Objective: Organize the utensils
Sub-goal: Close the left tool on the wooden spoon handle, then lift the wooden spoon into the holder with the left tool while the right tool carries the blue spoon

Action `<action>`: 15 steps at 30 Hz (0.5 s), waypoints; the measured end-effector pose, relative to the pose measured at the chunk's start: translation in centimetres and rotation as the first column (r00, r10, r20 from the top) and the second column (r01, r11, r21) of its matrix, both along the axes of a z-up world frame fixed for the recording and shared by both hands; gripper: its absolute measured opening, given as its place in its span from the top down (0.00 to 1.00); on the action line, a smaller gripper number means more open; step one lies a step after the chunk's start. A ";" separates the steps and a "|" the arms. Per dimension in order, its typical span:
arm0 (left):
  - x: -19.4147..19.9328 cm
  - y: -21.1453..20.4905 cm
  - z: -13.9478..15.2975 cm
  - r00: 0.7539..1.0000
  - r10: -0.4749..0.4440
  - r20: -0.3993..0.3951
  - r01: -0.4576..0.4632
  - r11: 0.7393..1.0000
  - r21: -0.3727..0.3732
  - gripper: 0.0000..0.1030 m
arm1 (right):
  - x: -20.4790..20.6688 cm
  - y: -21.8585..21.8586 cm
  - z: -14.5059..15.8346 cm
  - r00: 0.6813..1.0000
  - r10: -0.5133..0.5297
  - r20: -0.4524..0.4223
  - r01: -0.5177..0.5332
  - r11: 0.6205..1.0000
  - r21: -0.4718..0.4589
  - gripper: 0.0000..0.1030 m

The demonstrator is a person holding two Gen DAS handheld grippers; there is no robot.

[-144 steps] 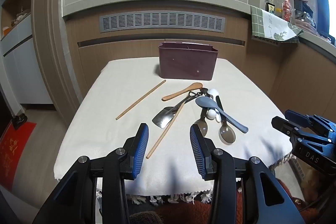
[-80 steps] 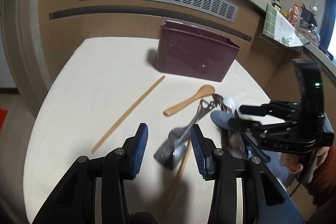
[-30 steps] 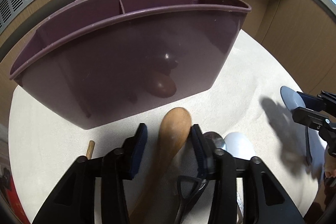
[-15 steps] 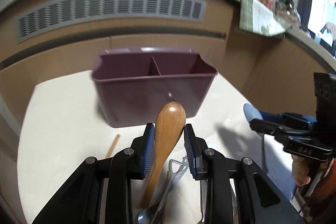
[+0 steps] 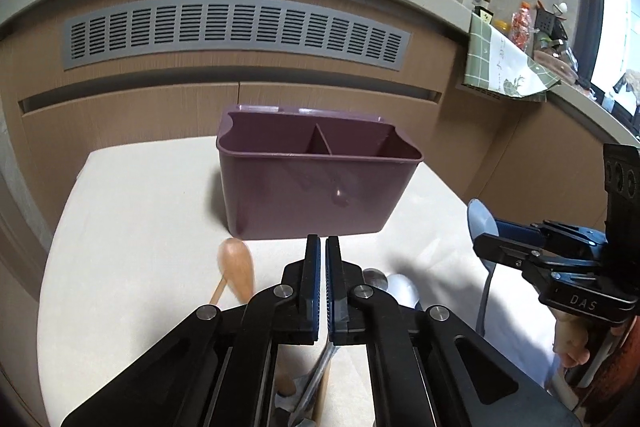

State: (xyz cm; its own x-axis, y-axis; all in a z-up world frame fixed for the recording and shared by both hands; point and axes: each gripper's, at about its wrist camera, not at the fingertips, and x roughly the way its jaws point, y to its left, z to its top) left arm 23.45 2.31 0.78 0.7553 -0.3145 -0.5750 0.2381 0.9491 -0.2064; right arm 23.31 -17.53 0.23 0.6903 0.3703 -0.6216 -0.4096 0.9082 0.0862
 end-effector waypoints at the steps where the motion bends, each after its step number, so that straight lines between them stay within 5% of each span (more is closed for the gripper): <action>1: -0.1 0.1 0.1 1.000 0.006 0.004 -0.006 1.000 0.000 0.98 | 0.0 0.0 0.0 1.000 0.001 0.001 -0.001 1.000 0.000 0.71; 8: 1.1 4.2 -1.0 0.986 0.143 -0.083 -0.148 0.987 -0.066 0.94 | -0.2 -0.5 -0.1 1.000 -0.016 -0.001 0.016 1.000 0.007 0.71; 10: 1.8 5.4 -2.3 0.976 0.168 -0.137 -0.180 0.980 -0.080 0.81 | -0.3 -0.7 -0.1 1.000 -0.021 0.000 0.021 1.000 0.011 0.71; 12: 2.3 6.0 -3.6 0.967 0.169 -0.191 -0.192 0.975 -0.112 0.57 | -0.4 -0.8 -0.3 1.000 -0.024 0.007 0.024 1.000 0.013 0.71; 15: 3.4 4.7 -5.3 0.957 0.134 -0.259 -0.166 0.980 -0.105 0.56 | -0.4 -0.5 -0.6 1.000 -0.023 0.004 0.023 1.000 0.010 0.72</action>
